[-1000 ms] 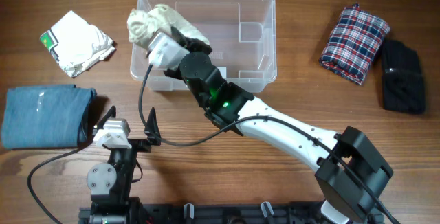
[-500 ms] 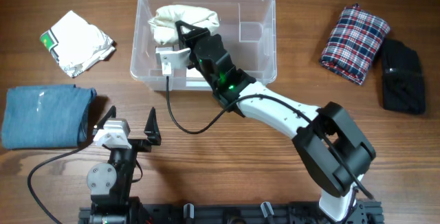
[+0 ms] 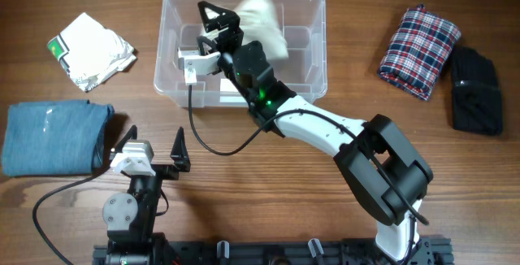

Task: Pack container
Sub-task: 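Press and flatten the cream cloth inside the bin with the right gripper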

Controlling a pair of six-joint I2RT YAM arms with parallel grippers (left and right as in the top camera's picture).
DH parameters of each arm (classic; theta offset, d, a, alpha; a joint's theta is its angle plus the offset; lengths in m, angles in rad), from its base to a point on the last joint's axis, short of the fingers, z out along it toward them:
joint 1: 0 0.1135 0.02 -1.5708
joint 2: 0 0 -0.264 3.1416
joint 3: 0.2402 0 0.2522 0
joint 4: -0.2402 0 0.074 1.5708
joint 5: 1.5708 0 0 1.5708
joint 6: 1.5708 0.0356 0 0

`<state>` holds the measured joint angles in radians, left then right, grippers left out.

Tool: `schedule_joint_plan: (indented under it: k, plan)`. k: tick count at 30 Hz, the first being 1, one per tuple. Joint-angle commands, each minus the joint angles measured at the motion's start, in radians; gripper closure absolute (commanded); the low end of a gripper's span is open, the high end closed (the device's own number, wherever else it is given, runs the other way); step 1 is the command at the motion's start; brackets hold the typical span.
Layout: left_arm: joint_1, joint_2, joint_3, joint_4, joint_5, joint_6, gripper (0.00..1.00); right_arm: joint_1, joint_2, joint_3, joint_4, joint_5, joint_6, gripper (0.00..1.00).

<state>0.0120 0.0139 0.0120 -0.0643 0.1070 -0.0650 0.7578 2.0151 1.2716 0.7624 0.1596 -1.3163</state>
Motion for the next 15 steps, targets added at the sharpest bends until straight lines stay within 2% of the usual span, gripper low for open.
schedule_joint_plan:
  k: [1,3,5,6,7,9,12,15]
  plan:
    - [-0.006,-0.007,-0.006,-0.003,0.012,-0.003,0.0,0.017,-0.018,0.03,0.05,0.097,0.102,0.0]
    - [-0.006,-0.007,-0.006,-0.003,0.012,-0.003,0.0,0.022,-0.053,0.043,0.053,0.137,0.219,0.0]
    - [-0.006,-0.007,-0.006,-0.003,0.012,-0.003,0.0,0.022,-0.111,0.048,0.05,0.217,0.438,0.0]
    - [-0.006,-0.007,-0.006,-0.003,0.012,-0.003,0.0,0.022,-0.152,0.048,0.031,0.286,0.617,0.0]
    - [-0.006,-0.007,-0.006,-0.003,0.012,-0.003,0.0,0.022,-0.189,0.048,-0.027,0.32,0.727,0.0]
    - [-0.006,-0.007,-0.006,-0.003,0.012,-0.003,0.0,0.024,-0.264,0.048,-0.261,0.303,0.867,0.0]
    - [-0.006,-0.007,-0.006,-0.003,0.012,-0.003,0.0,0.024,-0.362,0.048,-0.646,0.088,1.009,0.0]
    - [-0.006,-0.007,-0.006,-0.003,0.012,-0.003,0.0,0.024,-0.402,0.051,-0.877,-0.016,1.229,0.0]
